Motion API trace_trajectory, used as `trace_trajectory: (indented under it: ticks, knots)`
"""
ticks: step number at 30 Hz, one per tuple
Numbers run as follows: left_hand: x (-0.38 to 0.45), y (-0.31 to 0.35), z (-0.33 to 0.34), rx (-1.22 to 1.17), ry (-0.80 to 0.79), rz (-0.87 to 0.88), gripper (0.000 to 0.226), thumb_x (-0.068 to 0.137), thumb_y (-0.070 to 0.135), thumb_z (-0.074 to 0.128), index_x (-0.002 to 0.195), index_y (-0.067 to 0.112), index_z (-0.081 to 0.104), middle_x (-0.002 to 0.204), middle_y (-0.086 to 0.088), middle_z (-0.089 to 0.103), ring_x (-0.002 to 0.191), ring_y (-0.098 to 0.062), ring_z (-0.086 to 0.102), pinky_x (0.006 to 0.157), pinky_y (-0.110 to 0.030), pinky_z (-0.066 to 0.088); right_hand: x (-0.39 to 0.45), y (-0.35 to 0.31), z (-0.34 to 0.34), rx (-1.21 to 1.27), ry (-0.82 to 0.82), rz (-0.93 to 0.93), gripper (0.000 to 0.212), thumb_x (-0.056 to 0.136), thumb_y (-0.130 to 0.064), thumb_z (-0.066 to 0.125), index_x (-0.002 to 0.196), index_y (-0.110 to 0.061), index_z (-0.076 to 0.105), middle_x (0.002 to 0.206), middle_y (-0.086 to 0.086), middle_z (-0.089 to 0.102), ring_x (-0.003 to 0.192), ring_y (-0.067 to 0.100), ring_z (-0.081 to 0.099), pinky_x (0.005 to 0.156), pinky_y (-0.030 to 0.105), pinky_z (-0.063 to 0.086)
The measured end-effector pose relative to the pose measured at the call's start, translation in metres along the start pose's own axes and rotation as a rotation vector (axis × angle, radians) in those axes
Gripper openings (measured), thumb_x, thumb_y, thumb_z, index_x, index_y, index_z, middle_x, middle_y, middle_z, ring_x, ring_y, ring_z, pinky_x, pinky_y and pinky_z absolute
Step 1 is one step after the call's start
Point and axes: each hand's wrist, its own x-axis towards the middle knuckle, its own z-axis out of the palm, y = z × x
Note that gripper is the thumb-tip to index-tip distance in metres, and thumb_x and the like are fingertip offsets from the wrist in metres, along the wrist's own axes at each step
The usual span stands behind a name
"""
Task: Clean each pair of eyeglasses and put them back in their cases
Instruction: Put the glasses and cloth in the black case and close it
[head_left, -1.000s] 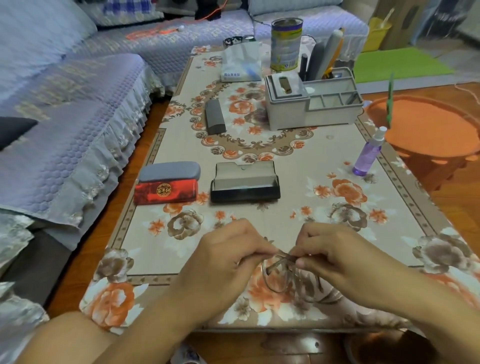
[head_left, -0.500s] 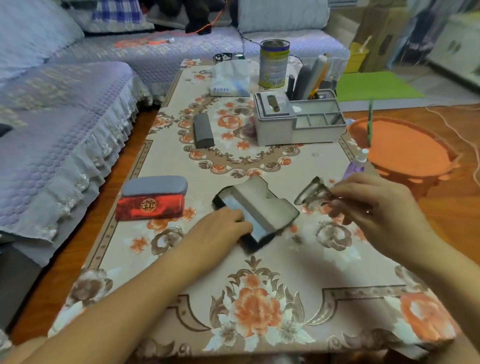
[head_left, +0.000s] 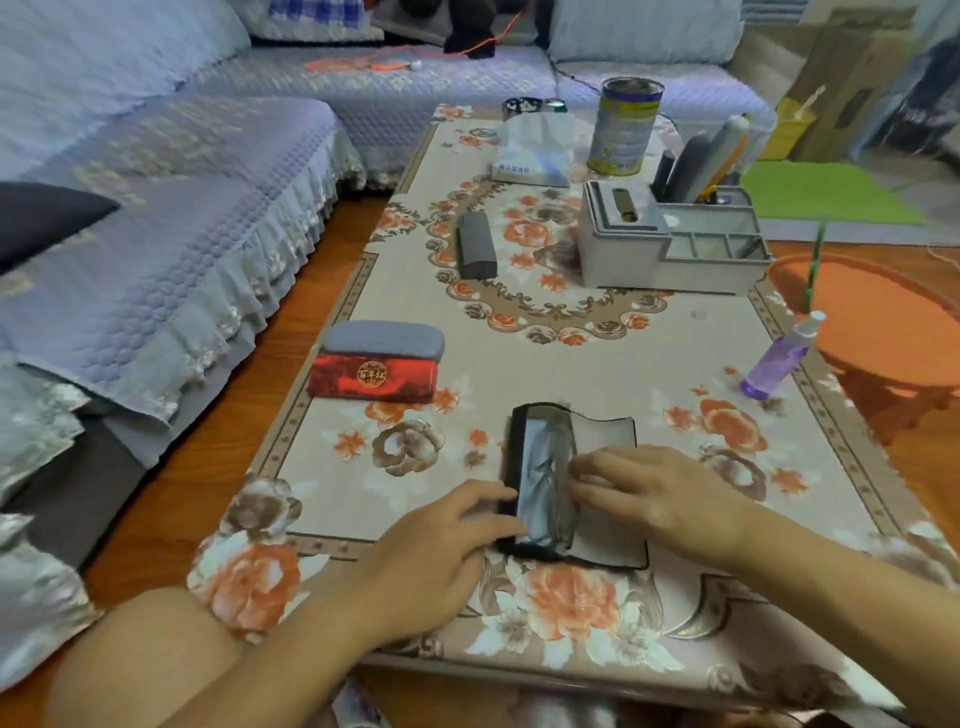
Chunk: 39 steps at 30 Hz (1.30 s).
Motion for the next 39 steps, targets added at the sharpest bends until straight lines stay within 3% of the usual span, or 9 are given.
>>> trace_trajectory:
  ticks: [7, 14, 17, 20, 22, 25, 27, 30, 39]
  knots:
    - [0.003, 0.006, 0.003, 0.026, 0.046, -0.014, 0.045, 0.099, 0.013, 0.048, 0.138, 0.032, 0.057, 0.142, 0.017, 0.045, 0.136, 0.002, 0.041, 0.109, -0.019, 0.042, 0.016, 0.013, 0.001, -0.044, -0.06, -0.076, 0.019, 0.101, -0.001, 0.052, 0.11, -0.004, 0.068, 0.108, 0.01, 0.065, 0.087, 0.028, 0.062, 0.074, 0.037, 0.056]
    - [0.006, 0.024, 0.003, 0.094, 0.034, -0.125, 0.059, 0.097, 0.028, 0.05, 0.152, 0.035, 0.03, 0.132, 0.017, 0.043, 0.1, 0.007, 0.036, 0.078, -0.002, 0.031, 0.021, -0.035, -0.002, -0.065, -0.206, 0.061, 0.034, 0.094, -0.012, 0.047, 0.118, -0.005, 0.069, 0.114, 0.009, 0.066, 0.109, 0.027, 0.061, 0.089, 0.037, 0.059]
    - [0.008, 0.039, 0.005, 0.112, 0.049, -0.156, 0.063, 0.099, 0.048, 0.046, 0.156, 0.043, 0.019, 0.128, 0.016, 0.04, 0.102, 0.001, 0.041, 0.084, -0.013, 0.037, 0.013, -0.046, 0.003, 0.051, -0.221, 0.192, 0.055, 0.088, -0.007, 0.044, 0.142, -0.004, 0.055, 0.143, 0.011, 0.057, 0.141, 0.027, 0.046, 0.12, 0.029, 0.027]
    - [0.014, 0.056, 0.013, 0.212, 0.079, -0.224, 0.062, 0.101, 0.061, 0.037, 0.156, 0.047, 0.014, 0.13, 0.009, 0.035, 0.119, -0.009, 0.039, 0.101, -0.026, 0.039, 0.013, -0.034, 0.004, 0.455, -0.27, 0.305, 0.06, 0.091, 0.0, 0.055, 0.148, -0.017, 0.05, 0.155, -0.005, 0.044, 0.153, 0.011, 0.021, 0.123, 0.019, 0.012]
    - [0.017, 0.064, 0.021, 0.304, 0.108, -0.264, 0.06, 0.103, 0.06, 0.035, 0.158, 0.043, 0.017, 0.13, 0.003, 0.035, 0.123, -0.016, 0.038, 0.104, -0.03, 0.036, 0.012, -0.032, 0.001, 0.642, -0.13, 0.512, 0.057, 0.083, 0.005, 0.049, 0.13, -0.019, 0.068, 0.145, -0.008, 0.056, 0.145, 0.003, 0.036, 0.12, 0.02, 0.028]
    - [0.021, 0.066, 0.023, 0.329, 0.157, -0.271, 0.053, 0.105, 0.053, 0.035, 0.156, 0.041, 0.029, 0.121, 0.002, 0.039, 0.115, -0.017, 0.045, 0.096, -0.029, 0.04, -0.001, -0.036, -0.009, 0.614, 0.393, 1.114, 0.046, 0.084, 0.009, 0.044, 0.103, -0.02, 0.075, 0.109, -0.008, 0.072, 0.111, 0.011, 0.064, 0.091, 0.015, 0.047]
    - [0.024, 0.064, 0.024, 0.292, 0.166, -0.285, 0.051, 0.106, 0.051, 0.036, 0.156, 0.043, 0.031, 0.117, 0.004, 0.035, 0.113, -0.015, 0.042, 0.092, -0.027, 0.039, -0.011, -0.039, -0.008, 0.552, 0.419, 1.371, 0.035, 0.092, 0.006, 0.05, 0.106, -0.017, 0.072, 0.106, -0.002, 0.07, 0.103, 0.015, 0.062, 0.083, 0.019, 0.042]
    - [0.029, 0.067, 0.027, 0.252, 0.157, -0.317, 0.05, 0.106, 0.048, 0.036, 0.155, 0.044, 0.032, 0.113, 0.005, 0.028, 0.112, -0.013, 0.038, 0.087, -0.025, 0.042, -0.016, -0.056, -0.004, 0.71, 0.293, 1.485, 0.029, 0.098, -0.008, 0.056, 0.124, -0.016, 0.066, 0.119, -0.002, 0.068, 0.105, 0.012, 0.06, 0.086, 0.026, 0.043]
    - [0.028, 0.065, 0.026, -0.011, 0.16, -0.379, 0.058, 0.103, 0.049, 0.046, 0.153, 0.057, 0.017, 0.113, 0.013, 0.03, 0.106, -0.006, 0.045, 0.096, -0.026, 0.047, 0.004, -0.088, -0.014, 1.071, 0.442, 1.563, 0.032, 0.101, -0.013, 0.055, 0.131, -0.026, 0.057, 0.107, -0.022, 0.06, 0.091, -0.015, 0.055, 0.065, 0.005, 0.042]
